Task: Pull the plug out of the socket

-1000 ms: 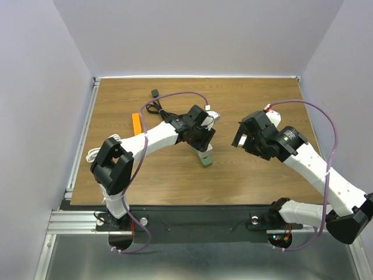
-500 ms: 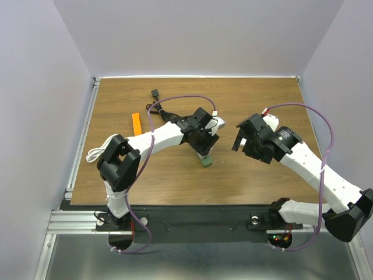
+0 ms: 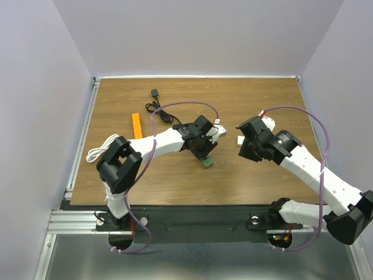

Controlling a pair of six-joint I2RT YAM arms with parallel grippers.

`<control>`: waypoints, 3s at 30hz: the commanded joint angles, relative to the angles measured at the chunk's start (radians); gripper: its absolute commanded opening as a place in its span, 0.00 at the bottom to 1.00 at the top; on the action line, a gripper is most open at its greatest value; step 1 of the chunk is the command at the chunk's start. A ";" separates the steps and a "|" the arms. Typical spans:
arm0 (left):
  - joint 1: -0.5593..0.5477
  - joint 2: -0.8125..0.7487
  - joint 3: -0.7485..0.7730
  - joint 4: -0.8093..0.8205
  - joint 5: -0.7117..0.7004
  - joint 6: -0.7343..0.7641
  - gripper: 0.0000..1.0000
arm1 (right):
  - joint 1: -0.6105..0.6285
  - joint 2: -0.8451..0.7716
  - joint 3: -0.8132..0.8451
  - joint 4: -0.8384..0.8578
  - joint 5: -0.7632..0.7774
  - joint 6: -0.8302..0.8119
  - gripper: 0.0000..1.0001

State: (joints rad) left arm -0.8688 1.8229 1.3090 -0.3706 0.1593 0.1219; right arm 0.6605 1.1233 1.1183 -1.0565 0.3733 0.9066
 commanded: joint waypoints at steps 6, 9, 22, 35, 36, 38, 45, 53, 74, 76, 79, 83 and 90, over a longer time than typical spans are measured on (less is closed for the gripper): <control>-0.041 -0.261 -0.177 -0.017 0.023 -0.077 0.00 | -0.067 0.030 -0.037 0.216 -0.042 -0.021 0.00; -0.047 -0.301 -0.201 -0.027 0.022 -0.082 0.00 | -0.180 0.049 -0.129 0.407 -0.323 -0.107 0.00; -0.140 -0.291 -0.257 -0.008 -0.023 -0.077 0.00 | -0.251 0.416 -0.121 0.941 -1.296 -0.276 0.00; -0.197 -0.220 -0.215 0.004 -0.081 -0.080 0.00 | -0.188 0.716 -0.103 0.955 -1.505 -0.377 0.00; -0.199 -0.215 -0.214 0.004 -0.081 -0.080 0.00 | -0.162 0.745 -0.097 0.955 -1.507 -0.380 0.00; -0.202 -0.211 -0.212 0.004 -0.084 -0.082 0.00 | -0.141 0.777 -0.088 0.955 -1.513 -0.391 0.00; -0.203 -0.203 -0.197 0.001 -0.109 -0.090 0.00 | -0.118 0.840 -0.118 0.948 -1.472 -0.416 0.00; -0.205 -0.218 -0.177 -0.007 -0.122 -0.100 0.00 | -0.095 0.897 -0.146 0.883 -1.346 -0.468 0.00; -0.205 -0.270 -0.109 -0.109 -0.236 -0.077 0.00 | -0.038 0.955 -0.109 0.740 -0.907 -0.449 0.00; -0.205 -0.278 -0.111 -0.116 -0.244 -0.076 0.00 | -0.036 0.964 -0.121 0.742 -0.899 -0.449 0.01; -0.203 -0.298 -0.103 -0.126 -0.260 -0.073 0.00 | -0.036 0.975 -0.129 0.742 -0.889 -0.449 0.00; -0.203 -0.320 -0.062 -0.154 -0.274 -0.065 0.00 | -0.036 0.986 -0.132 0.742 -0.883 -0.448 0.00; -0.203 -0.318 -0.040 -0.157 -0.264 -0.071 0.00 | -0.038 0.997 -0.130 0.742 -0.873 -0.446 0.00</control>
State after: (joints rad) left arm -1.0760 1.6150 1.1282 -0.5419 -0.0093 0.0303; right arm 0.6167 1.9976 1.0653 -0.1738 -0.9470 0.5503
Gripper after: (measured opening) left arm 0.433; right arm 0.010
